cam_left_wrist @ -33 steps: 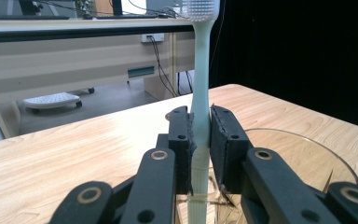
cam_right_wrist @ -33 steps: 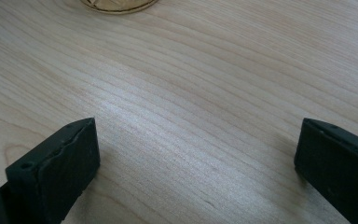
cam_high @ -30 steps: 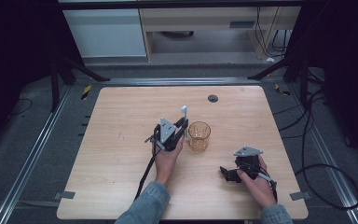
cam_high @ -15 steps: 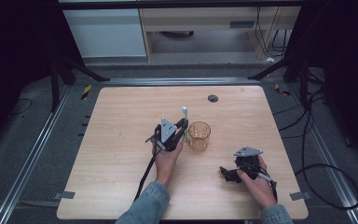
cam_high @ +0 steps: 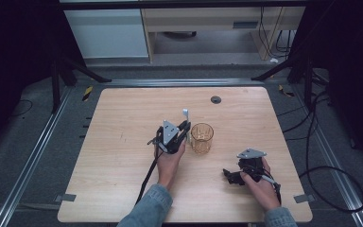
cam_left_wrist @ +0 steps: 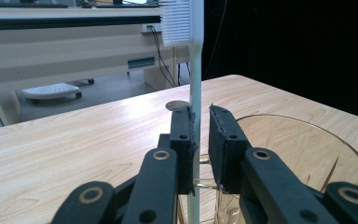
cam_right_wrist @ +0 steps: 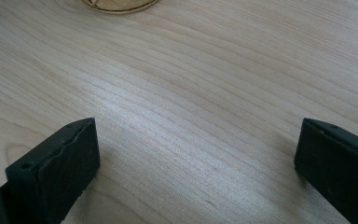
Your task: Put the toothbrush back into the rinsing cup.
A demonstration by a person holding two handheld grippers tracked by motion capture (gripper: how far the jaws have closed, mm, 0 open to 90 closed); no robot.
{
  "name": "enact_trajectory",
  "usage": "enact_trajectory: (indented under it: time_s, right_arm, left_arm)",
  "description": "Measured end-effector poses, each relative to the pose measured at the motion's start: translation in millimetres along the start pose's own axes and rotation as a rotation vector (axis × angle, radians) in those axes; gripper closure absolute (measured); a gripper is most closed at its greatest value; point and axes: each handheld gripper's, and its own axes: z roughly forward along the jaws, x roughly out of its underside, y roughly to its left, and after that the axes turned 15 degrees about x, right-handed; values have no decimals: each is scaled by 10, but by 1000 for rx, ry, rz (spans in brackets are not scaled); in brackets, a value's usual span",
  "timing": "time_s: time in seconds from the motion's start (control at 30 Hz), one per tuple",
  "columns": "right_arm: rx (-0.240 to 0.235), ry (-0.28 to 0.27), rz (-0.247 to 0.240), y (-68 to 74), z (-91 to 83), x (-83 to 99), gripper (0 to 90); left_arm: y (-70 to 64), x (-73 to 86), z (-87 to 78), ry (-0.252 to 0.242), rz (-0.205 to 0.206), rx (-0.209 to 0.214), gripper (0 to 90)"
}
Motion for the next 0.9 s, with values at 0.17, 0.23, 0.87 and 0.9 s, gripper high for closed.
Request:
enact_trajectory:
  time_s: [0.17, 0.23, 0.87, 0.9]
  right_arm:
    - [0, 0, 0, 0, 0, 0, 4]
    - [0, 0, 0, 0, 0, 0, 4]
    - [0, 0, 0, 0, 0, 0, 4]
    - [0, 0, 0, 0, 0, 0, 4]
  left_arm:
    - [-14, -2, -9, 8, 1, 5, 798]
    - [-20, -1, -16, 15, -2, 5, 798]
    - [-100, -104, -113, 79, 28, 49, 783]
    - [-102, -127, -126, 85, 29, 53, 783]
